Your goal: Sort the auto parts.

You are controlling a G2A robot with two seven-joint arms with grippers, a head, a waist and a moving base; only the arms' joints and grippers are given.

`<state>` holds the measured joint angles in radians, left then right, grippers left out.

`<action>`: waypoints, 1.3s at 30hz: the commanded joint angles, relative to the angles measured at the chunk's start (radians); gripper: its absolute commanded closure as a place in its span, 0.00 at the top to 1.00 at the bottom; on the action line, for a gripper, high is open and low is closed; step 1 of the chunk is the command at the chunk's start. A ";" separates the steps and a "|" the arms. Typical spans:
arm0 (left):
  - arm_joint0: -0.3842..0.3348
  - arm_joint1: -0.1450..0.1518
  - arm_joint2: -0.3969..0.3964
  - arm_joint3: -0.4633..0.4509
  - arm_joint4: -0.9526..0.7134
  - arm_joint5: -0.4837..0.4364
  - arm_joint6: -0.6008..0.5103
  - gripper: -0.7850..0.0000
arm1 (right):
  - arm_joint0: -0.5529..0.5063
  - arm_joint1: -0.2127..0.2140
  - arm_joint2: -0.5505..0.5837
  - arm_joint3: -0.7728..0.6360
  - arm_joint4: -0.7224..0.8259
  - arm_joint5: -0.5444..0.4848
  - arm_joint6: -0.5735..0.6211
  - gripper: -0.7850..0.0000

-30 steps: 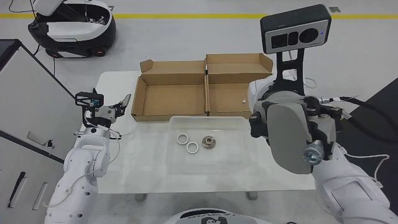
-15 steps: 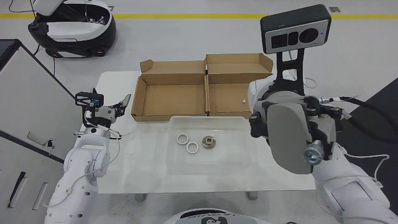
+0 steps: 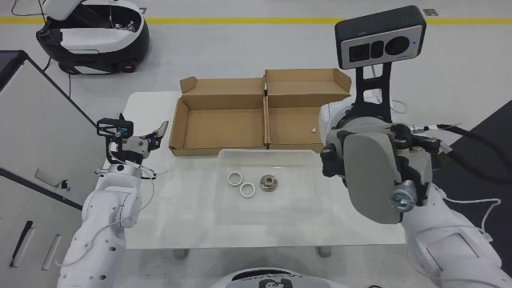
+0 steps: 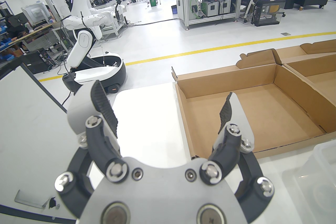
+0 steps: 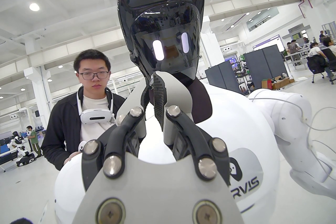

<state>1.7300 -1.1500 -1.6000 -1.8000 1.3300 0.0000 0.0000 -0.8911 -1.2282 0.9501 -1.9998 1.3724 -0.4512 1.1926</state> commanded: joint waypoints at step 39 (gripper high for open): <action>0.000 0.000 0.000 0.000 0.000 0.000 0.000 1.00 | 0.209 0.164 0.382 0.442 -1.036 0.631 0.343 0.00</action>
<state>1.7300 -1.1500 -1.6000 -1.8000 1.3300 0.0000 0.0000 -0.7057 -1.0661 1.3651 -1.5840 0.3576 0.1852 1.5361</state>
